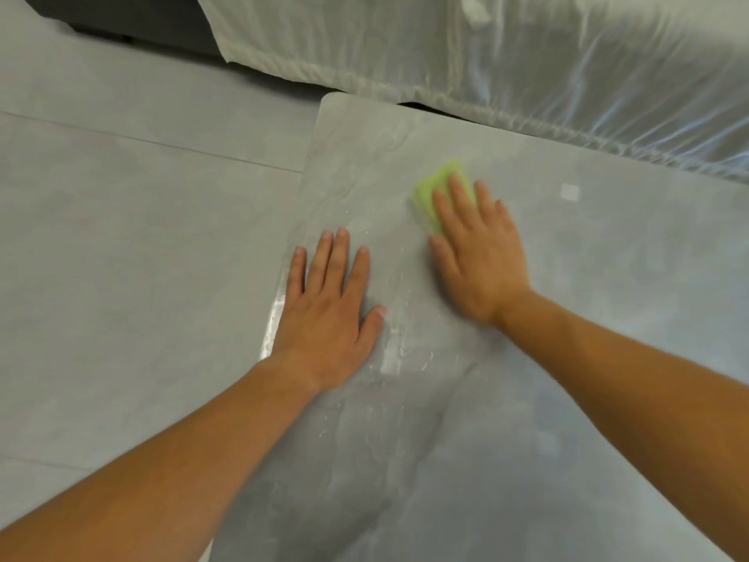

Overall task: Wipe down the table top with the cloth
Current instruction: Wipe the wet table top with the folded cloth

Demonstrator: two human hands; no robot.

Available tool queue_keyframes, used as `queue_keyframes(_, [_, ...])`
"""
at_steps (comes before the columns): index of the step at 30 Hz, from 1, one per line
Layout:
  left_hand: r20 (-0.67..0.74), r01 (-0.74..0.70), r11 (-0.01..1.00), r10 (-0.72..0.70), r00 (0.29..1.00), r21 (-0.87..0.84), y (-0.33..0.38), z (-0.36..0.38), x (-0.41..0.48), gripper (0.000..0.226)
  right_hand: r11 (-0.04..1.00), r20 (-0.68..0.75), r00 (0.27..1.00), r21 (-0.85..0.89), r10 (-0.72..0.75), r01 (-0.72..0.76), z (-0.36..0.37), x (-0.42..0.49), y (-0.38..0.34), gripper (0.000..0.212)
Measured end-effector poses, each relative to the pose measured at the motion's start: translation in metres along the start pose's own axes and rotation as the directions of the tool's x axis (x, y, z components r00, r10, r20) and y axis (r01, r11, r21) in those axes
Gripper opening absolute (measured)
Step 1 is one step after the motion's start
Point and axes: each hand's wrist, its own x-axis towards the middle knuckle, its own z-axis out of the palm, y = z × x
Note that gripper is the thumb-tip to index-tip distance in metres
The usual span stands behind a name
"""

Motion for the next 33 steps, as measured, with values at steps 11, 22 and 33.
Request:
queue_keyframes(11, [-0.022, -0.005, 0.984, 0.001, 1.000, -0.177, -0.004, -0.005, -0.005, 0.065, 0.985, -0.054, 0.985, 0.060, 0.165, -0.162, 0.012, -0.034, 0.000, 0.062])
queue_keyframes(22, [0.107, 0.222, 0.966, -0.209, 0.972, -0.135, 0.036, 0.009, -0.114, 0.065, 0.979, -0.039, 0.980, 0.075, 0.195, -0.192, 0.015, -0.075, 0.027, 0.061])
queue_keyframes(33, [0.206, 0.260, 0.962, -0.238, 0.949, -0.083, 0.043, 0.020, -0.127, 0.068, 0.989, 0.013, 0.989, -0.017, -0.148, 0.148, 0.029, -0.147, 0.008, 0.062])
